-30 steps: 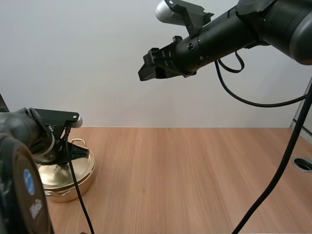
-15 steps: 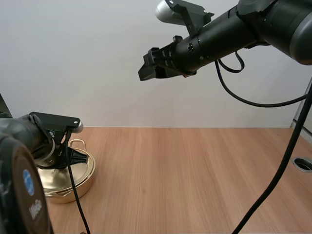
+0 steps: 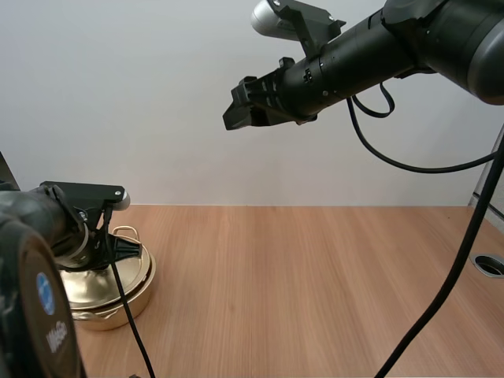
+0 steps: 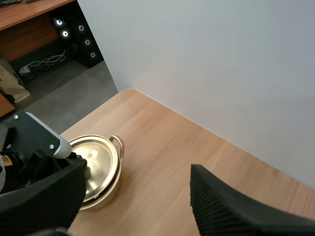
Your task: Open the pot, put the car inside, and close it
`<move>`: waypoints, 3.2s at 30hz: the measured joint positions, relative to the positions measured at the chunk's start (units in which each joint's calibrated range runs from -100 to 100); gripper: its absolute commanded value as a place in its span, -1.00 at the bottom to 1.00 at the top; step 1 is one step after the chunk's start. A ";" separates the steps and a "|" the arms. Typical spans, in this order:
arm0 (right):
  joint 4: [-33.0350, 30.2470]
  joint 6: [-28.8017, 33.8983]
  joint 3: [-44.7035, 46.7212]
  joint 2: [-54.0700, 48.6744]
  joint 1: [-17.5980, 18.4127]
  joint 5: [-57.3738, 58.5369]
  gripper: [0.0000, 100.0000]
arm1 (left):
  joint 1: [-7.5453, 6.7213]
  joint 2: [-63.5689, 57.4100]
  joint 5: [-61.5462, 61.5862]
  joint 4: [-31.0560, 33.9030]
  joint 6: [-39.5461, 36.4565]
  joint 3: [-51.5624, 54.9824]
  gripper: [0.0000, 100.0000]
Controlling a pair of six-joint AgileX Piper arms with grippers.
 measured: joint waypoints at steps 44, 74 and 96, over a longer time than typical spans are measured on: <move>0.00 0.00 0.00 0.00 0.00 0.00 1.00 | 0.00 0.00 -1.51 0.80 2.80 0.00 -1.00; 0.00 -0.14 0.00 0.00 0.00 0.00 1.00 | 0.00 0.00 18.15 -5.25 2.56 -6.21 -1.00; 0.00 -0.14 0.00 0.00 0.00 0.00 1.00 | 0.00 0.00 16.03 -2.74 2.90 -3.32 -1.00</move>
